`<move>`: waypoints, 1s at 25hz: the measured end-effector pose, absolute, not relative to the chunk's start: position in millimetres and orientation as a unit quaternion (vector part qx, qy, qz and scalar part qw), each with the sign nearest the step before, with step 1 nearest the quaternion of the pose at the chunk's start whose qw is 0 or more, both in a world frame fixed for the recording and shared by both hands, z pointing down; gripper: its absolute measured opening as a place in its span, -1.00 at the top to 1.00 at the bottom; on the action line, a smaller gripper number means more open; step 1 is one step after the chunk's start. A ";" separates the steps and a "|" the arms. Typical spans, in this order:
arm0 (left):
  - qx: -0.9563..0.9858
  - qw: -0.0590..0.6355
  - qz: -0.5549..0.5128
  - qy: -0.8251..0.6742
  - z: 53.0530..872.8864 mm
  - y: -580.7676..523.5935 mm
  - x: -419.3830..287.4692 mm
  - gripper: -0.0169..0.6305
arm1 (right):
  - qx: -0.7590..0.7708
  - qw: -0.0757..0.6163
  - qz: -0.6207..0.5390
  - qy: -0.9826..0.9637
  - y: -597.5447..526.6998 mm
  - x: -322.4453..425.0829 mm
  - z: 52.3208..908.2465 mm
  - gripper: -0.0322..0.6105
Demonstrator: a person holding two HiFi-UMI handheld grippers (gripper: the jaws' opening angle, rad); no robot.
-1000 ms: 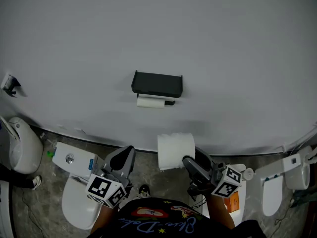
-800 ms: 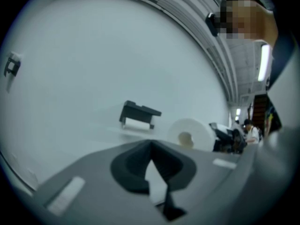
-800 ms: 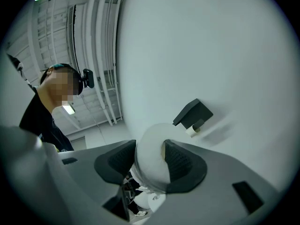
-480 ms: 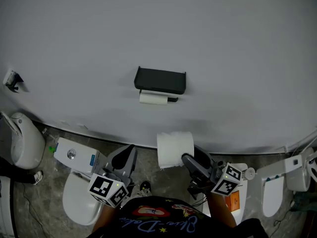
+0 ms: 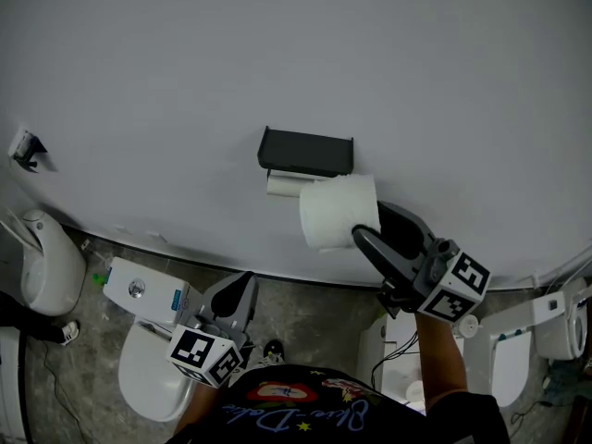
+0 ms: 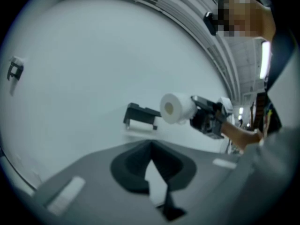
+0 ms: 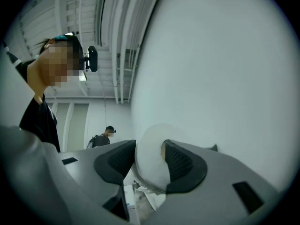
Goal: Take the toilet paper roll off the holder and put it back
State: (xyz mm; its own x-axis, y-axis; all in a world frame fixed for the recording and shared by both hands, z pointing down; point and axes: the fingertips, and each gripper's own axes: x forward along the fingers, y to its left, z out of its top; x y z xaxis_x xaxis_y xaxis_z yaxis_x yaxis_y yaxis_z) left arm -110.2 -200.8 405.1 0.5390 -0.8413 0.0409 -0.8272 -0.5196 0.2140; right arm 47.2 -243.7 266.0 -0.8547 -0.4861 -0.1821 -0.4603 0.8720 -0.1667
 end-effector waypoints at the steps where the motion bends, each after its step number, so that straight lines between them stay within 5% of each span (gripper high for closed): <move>1: 0.871 0.106 -0.035 -0.479 405.5 -200.1 -110.9 0.95 | -0.246 0.103 -0.038 0.963 -251.6 45.7 249.5 0.27; 15: 0.854 0.130 -0.055 -0.500 416.7 -191.9 -146.4 0.95 | -0.247 -0.146 0.052 0.956 -356.9 -4.8 217.7 0.26; 25: 0.847 0.149 -0.073 -0.504 418.7 -196.2 -155.9 0.95 | -0.230 -0.246 0.088 0.938 -379.0 -40.8 224.7 0.26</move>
